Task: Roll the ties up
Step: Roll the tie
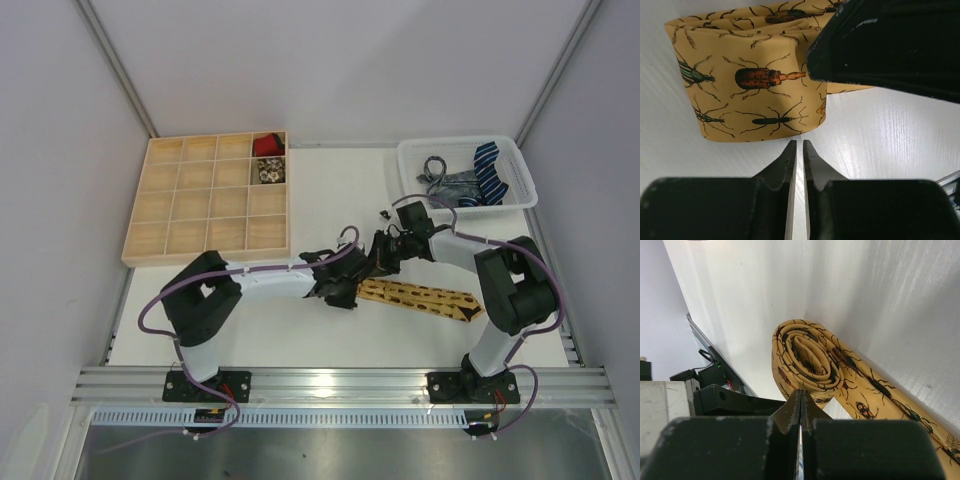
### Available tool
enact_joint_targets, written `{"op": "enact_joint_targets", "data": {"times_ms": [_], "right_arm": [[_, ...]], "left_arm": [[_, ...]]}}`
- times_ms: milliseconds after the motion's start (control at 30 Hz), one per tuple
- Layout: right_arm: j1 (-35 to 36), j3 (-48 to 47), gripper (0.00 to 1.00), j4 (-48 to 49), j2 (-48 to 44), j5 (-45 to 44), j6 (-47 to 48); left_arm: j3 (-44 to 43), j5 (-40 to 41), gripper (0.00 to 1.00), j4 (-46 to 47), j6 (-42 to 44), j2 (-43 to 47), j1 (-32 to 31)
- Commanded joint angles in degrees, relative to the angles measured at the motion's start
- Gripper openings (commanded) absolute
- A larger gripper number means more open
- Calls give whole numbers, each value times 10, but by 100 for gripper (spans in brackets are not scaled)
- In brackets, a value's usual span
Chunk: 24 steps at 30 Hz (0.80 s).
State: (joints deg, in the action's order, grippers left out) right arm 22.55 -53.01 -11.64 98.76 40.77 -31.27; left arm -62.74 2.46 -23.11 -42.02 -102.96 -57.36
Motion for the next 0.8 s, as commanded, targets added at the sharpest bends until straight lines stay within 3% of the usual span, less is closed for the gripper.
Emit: {"op": "enact_joint_targets", "data": {"times_ms": [0,167,400,567,667,767], "right_arm": [[5,-16,0,-15,-25,-7,0],[16,-8,0,-21,-45,-14,-1],[40,-2,0,-8,-46,-15,-12],[52,2,0,-6,-41,-28,-11],[48,-8,0,-20,-32,-47,7],[44,-17,0,-26,-16,-54,21]], "left_arm": [[-26,13,13,10,-2,7,-3],[35,11,15,4,-4,87,-6],[51,24,40,-60,16,190,42],[110,-79,48,2,24,234,124],[118,-123,62,39,35,232,158],[113,-156,68,56,46,215,180]]}}
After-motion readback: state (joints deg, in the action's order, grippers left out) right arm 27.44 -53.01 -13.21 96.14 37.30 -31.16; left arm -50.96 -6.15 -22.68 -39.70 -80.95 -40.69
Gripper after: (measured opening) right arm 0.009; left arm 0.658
